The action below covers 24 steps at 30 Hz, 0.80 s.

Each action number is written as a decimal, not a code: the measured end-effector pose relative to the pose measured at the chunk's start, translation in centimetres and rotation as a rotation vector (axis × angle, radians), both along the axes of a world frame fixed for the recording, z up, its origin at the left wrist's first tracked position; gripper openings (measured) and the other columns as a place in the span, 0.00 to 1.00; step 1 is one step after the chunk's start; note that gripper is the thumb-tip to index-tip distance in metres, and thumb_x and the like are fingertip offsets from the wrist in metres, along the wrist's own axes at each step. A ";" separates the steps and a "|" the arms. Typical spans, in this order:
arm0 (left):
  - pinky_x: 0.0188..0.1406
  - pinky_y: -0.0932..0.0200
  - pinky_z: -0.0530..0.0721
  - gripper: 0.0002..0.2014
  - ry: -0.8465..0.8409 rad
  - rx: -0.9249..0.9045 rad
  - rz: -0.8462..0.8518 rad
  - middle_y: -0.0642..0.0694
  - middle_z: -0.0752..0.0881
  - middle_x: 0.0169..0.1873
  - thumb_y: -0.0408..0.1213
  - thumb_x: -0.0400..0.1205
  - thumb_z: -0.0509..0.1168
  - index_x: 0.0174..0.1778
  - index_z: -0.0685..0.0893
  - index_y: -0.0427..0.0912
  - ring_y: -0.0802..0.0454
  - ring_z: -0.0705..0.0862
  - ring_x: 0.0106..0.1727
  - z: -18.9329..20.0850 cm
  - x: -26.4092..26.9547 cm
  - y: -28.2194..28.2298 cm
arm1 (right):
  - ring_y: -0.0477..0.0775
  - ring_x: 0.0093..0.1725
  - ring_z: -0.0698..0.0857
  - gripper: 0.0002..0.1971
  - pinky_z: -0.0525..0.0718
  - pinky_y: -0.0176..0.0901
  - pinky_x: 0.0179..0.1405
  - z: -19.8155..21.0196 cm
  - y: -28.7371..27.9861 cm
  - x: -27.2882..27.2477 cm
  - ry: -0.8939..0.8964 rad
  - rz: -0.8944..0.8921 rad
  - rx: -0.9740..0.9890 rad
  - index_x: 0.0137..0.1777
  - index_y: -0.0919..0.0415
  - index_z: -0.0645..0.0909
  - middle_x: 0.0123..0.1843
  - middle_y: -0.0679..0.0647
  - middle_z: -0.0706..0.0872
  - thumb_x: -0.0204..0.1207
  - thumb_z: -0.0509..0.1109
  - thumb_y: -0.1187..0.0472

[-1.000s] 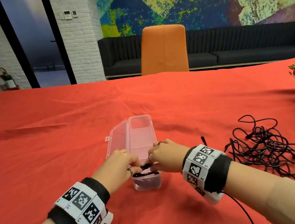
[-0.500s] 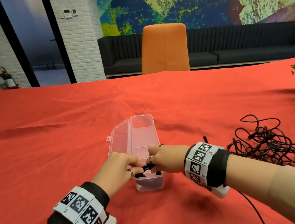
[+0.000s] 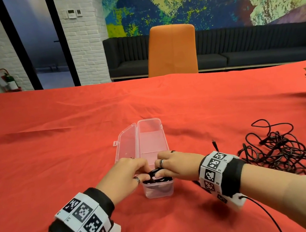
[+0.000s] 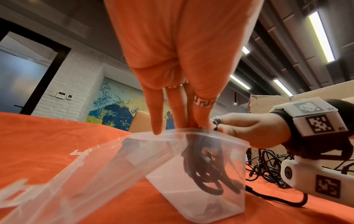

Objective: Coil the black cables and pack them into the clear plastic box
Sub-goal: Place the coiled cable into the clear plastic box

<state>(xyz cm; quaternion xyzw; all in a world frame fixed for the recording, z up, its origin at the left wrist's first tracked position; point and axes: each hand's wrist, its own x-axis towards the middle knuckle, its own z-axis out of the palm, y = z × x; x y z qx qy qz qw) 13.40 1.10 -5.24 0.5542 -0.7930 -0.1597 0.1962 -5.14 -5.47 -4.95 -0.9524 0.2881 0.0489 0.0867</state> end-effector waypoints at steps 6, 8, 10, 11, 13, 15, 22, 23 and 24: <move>0.46 0.67 0.75 0.03 -0.081 -0.031 -0.046 0.57 0.81 0.39 0.39 0.77 0.69 0.45 0.85 0.46 0.58 0.80 0.45 -0.4 -0.3 -0.6 | 0.60 0.61 0.75 0.21 0.63 0.36 0.62 1.0 0.3 -0.2 0.048 -0.071 0.137 0.60 0.69 0.77 0.55 0.63 0.74 0.85 0.52 0.52; 0.45 0.66 0.74 0.03 -0.127 -0.012 -0.069 0.58 0.80 0.38 0.39 0.79 0.68 0.46 0.84 0.46 0.58 0.79 0.45 -0.3 -0.7 -0.8 | 0.60 0.57 0.75 0.22 0.64 0.36 0.58 1.4 0.5 -0.2 0.112 -0.045 0.081 0.59 0.71 0.78 0.51 0.62 0.72 0.85 0.52 0.53; 0.51 0.62 0.78 0.05 -0.113 0.020 -0.094 0.55 0.85 0.43 0.38 0.80 0.66 0.50 0.83 0.47 0.59 0.82 0.49 -0.1 -0.9 -0.8 | 0.63 0.57 0.75 0.22 0.65 0.42 0.58 1.7 0.6 0.0 0.173 -0.021 0.013 0.61 0.71 0.77 0.51 0.63 0.71 0.86 0.51 0.53; 0.53 0.62 0.79 0.06 -0.085 0.033 -0.101 0.55 0.87 0.47 0.37 0.80 0.66 0.52 0.82 0.48 0.60 0.83 0.52 -0.1 -0.9 -0.8 | 0.63 0.58 0.74 0.22 0.66 0.46 0.59 1.7 0.6 0.1 0.206 -0.011 -0.012 0.62 0.70 0.77 0.52 0.64 0.72 0.86 0.51 0.53; 0.55 0.64 0.79 0.08 -0.077 0.024 -0.095 0.56 0.88 0.51 0.37 0.81 0.65 0.55 0.81 0.51 0.61 0.84 0.54 -0.2 -1.0 -0.6 | 0.63 0.59 0.75 0.22 0.67 0.46 0.59 1.7 0.7 0.0 0.209 -0.053 0.023 0.63 0.69 0.77 0.53 0.63 0.73 0.85 0.52 0.51; 0.54 0.62 0.78 0.08 -0.130 -0.011 -0.085 0.55 0.89 0.49 0.39 0.82 0.64 0.55 0.83 0.53 0.59 0.83 0.50 -0.5 -1.0 -0.5 | 0.62 0.56 0.77 0.20 0.66 0.39 0.54 1.7 0.7 -0.6 0.132 -0.090 0.109 0.63 0.67 0.77 0.53 0.61 0.72 0.84 0.54 0.52; 0.58 0.67 0.68 0.13 -0.267 -0.101 -0.093 0.50 0.89 0.43 0.39 0.83 0.60 0.58 0.85 0.58 0.51 0.83 0.50 0.0 -1.5 0.0 | 0.44 0.50 0.81 0.11 0.68 0.15 0.40 1.1 0.5 -2.2 -0.263 -0.156 0.243 0.56 0.58 0.86 0.54 0.55 0.88 0.75 0.71 0.60; 0.67 0.65 0.64 0.15 -0.299 -0.105 -0.098 0.50 0.89 0.45 0.38 0.83 0.59 0.60 0.84 0.59 0.52 0.83 0.52 0.1 -1.6 0.0 | 0.43 0.48 0.80 0.10 0.68 0.13 0.39 1.0 0.5 -2.2 -0.281 -0.163 0.236 0.54 0.58 0.87 0.52 0.55 0.89 0.74 0.72 0.61; 0.73 0.61 0.60 0.16 -0.343 -0.092 -0.096 0.51 0.89 0.48 0.38 0.83 0.58 0.62 0.83 0.60 0.53 0.83 0.55 0.0 -1.6 0.1 | 0.43 0.47 0.80 0.09 0.68 0.13 0.37 1.0 0.6 -2.2 -0.289 -0.171 0.230 0.53 0.59 0.87 0.51 0.56 0.89 0.74 0.72 0.62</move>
